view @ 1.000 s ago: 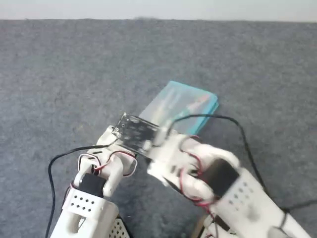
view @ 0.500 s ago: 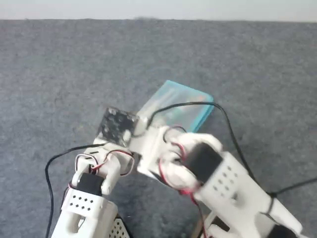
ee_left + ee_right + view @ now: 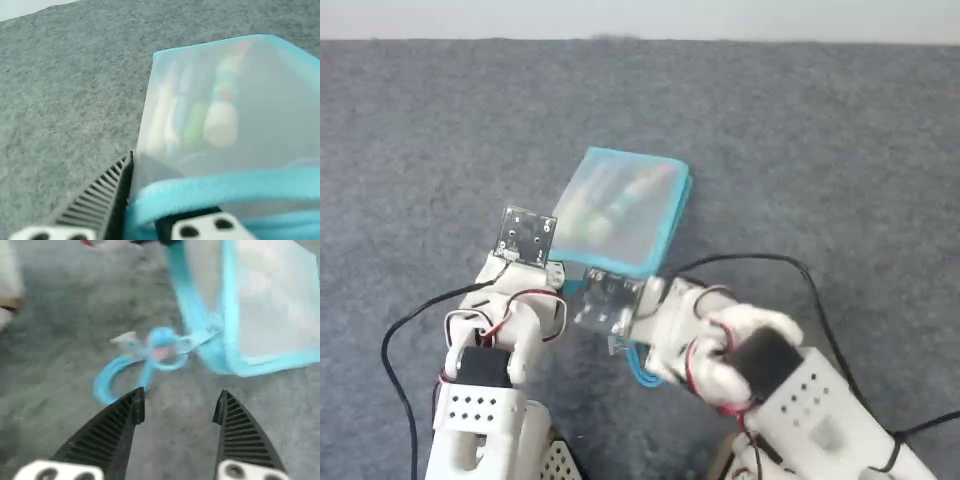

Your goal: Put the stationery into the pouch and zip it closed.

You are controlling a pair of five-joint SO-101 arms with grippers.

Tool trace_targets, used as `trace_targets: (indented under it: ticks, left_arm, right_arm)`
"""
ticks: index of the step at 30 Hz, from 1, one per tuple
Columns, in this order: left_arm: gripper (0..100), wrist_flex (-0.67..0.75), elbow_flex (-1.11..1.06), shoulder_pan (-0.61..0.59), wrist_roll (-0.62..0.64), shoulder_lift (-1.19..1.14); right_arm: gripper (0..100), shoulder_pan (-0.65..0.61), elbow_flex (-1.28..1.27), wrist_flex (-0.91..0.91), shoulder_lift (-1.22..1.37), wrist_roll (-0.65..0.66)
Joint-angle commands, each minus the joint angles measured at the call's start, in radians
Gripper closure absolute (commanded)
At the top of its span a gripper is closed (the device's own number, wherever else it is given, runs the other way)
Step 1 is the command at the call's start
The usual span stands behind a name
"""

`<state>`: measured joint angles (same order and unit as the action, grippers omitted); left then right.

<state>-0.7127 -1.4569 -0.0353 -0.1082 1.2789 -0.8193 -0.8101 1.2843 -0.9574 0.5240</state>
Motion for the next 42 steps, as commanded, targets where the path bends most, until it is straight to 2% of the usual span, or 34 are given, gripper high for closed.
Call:
trace_targets:
  ticks: [1, 7, 12, 18, 23, 29, 37, 42]
  left_arm:
    - [99, 0.000, 0.081, -0.006, 0.015, -0.009]
    - [99, 0.002, 0.081, -0.005, 0.015, -0.009]
    - [99, 0.002, 0.081, -0.005, 0.015, -0.009]
    - [99, 0.003, 0.081, -0.005, 0.015, -0.009]
    - [99, 0.003, 0.081, -0.005, 0.015, -0.009]
    - [99, 0.003, 0.081, -0.005, 0.015, -0.009]
    - [99, 0.003, 0.081, -0.005, 0.015, -0.009]
    - [99, 0.003, 0.081, -0.005, 0.015, -0.009]
  right_arm:
    - [77.5, 0.114, -0.052, -0.174, -0.027, 0.048]
    - [77.4, 0.139, -0.061, -0.278, -0.021, 0.048]
    - [77.6, 0.068, -0.129, -0.360, -0.021, 0.068]
    - [77.8, 0.056, -0.152, -0.357, -0.021, 0.112]
    - [77.9, 0.050, -0.152, -0.231, -0.031, 0.184]
    - [77.9, 0.033, -0.158, -0.209, -0.028, 0.199]
    - [77.6, 0.007, -0.137, -0.294, -0.002, 0.178]
    - [77.8, 0.008, -0.057, -0.344, 0.160, 0.176]
